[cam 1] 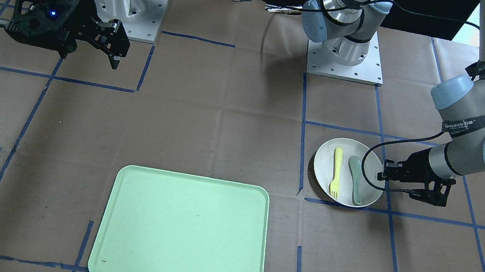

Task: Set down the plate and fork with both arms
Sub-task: 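Slide the white plate with the left gripper onto the green tray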

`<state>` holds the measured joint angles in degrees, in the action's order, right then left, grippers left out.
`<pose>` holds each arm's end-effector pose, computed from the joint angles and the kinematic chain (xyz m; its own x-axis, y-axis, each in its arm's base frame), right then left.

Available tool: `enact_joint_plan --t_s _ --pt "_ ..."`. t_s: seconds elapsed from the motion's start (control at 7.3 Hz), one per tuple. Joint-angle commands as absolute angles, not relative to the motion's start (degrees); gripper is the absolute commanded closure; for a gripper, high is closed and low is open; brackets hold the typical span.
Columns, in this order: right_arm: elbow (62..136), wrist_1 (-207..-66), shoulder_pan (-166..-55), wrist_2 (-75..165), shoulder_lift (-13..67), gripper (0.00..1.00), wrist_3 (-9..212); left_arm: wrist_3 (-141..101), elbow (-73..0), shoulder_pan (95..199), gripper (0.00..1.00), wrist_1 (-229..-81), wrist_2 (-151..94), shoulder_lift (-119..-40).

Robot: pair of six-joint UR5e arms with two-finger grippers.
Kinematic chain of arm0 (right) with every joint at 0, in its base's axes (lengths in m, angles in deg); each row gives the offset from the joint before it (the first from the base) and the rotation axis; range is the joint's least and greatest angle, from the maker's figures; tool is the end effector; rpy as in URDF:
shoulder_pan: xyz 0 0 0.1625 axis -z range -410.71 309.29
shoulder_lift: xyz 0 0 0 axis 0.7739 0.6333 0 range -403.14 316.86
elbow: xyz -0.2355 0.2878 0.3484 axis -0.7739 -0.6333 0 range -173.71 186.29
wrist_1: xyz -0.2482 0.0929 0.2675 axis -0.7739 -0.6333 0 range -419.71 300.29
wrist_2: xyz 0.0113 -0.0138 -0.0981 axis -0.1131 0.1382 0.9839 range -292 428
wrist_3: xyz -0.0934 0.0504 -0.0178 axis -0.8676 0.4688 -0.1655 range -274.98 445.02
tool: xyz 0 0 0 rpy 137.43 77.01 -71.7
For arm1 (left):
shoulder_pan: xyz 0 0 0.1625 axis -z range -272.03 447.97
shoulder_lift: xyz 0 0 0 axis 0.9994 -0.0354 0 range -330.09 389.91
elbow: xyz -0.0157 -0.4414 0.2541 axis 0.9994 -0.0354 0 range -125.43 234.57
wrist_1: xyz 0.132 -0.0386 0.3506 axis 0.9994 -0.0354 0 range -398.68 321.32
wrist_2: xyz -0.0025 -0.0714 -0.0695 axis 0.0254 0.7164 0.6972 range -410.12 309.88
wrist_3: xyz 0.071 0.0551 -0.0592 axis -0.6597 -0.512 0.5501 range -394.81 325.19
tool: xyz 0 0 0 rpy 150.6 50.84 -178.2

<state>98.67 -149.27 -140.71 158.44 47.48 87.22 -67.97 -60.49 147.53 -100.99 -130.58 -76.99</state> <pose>0.1324 -0.4420 0.5498 -0.9992 0.0380 0.0091 0.0383 0.9985 0.0382 0.1132 -0.4908 0.2871 -0.9630 0.0093 0.2693 0.0426 0.9921 0.1183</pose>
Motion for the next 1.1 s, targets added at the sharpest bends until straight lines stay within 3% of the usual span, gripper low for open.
enact_joint_plan --t_s 0.0,0.41,0.96 --pt "98.67 -149.27 -140.71 158.44 47.48 0.00 87.21 -64.90 -59.87 148.87 1.00 -101.35 -123.37 -75.57" --pt "98.67 -149.27 -140.71 158.44 47.48 0.00 87.21 -50.08 -55.94 161.49 1.00 -101.35 -118.43 -75.64" --pt "98.67 -149.27 -140.71 158.44 47.48 0.00 87.21 -40.02 -36.80 177.85 1.00 -101.52 -119.11 -88.08"
